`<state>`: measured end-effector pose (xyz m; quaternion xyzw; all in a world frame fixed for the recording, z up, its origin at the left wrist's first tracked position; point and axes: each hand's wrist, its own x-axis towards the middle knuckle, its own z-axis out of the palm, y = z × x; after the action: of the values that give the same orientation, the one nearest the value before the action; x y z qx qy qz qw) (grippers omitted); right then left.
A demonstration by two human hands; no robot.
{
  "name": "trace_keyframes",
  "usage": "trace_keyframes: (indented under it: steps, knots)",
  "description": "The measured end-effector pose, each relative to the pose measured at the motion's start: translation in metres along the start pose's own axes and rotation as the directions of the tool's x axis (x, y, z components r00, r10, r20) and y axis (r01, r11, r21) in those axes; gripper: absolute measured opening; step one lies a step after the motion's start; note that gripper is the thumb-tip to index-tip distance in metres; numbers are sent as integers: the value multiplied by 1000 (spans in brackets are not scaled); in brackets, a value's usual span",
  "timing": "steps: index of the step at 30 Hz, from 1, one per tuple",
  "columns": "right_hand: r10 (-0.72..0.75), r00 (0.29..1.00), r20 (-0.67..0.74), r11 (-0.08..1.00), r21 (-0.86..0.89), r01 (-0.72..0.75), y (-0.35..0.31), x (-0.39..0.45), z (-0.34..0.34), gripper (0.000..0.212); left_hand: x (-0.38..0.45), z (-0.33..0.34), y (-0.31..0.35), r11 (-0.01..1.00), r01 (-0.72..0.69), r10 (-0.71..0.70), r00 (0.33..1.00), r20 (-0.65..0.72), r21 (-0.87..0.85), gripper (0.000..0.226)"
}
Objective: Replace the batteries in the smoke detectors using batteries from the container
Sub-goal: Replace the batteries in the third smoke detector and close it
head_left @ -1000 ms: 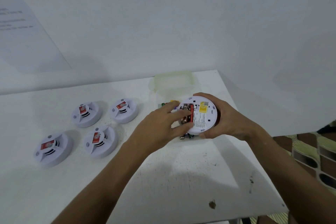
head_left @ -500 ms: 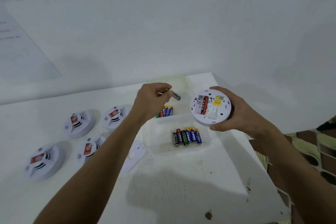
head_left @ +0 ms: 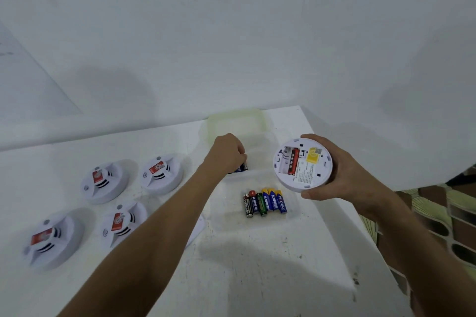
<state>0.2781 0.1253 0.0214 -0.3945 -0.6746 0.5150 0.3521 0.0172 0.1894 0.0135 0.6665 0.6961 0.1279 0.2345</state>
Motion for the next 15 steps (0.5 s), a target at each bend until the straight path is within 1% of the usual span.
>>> trace_keyframes:
  steps: [3,6,8,12,15]
  knots:
    - [3,1000,14,1000,-13,-3,1,2,1,93,0,3,-2,999,0,0,1000,-8,54,15]
    - [12,1000,23,1000,-11,-12,2,1,3,92,-1,3,-5,999,-9,10,999,-41,33,30]
    - [14,1000,28,1000,-1,-14,1,0,4,92,-3,3,-6,999,-26,27,998,-57,23,33]
    - [24,999,35,1000,-9,-24,-1,2,5,93,-9,-2,-6,999,-32,30,995,-94,-15,32]
    - [16,999,41,1000,-4,-16,-7,3,8,94,-24,-15,6,991,-70,52,987,-153,-116,30]
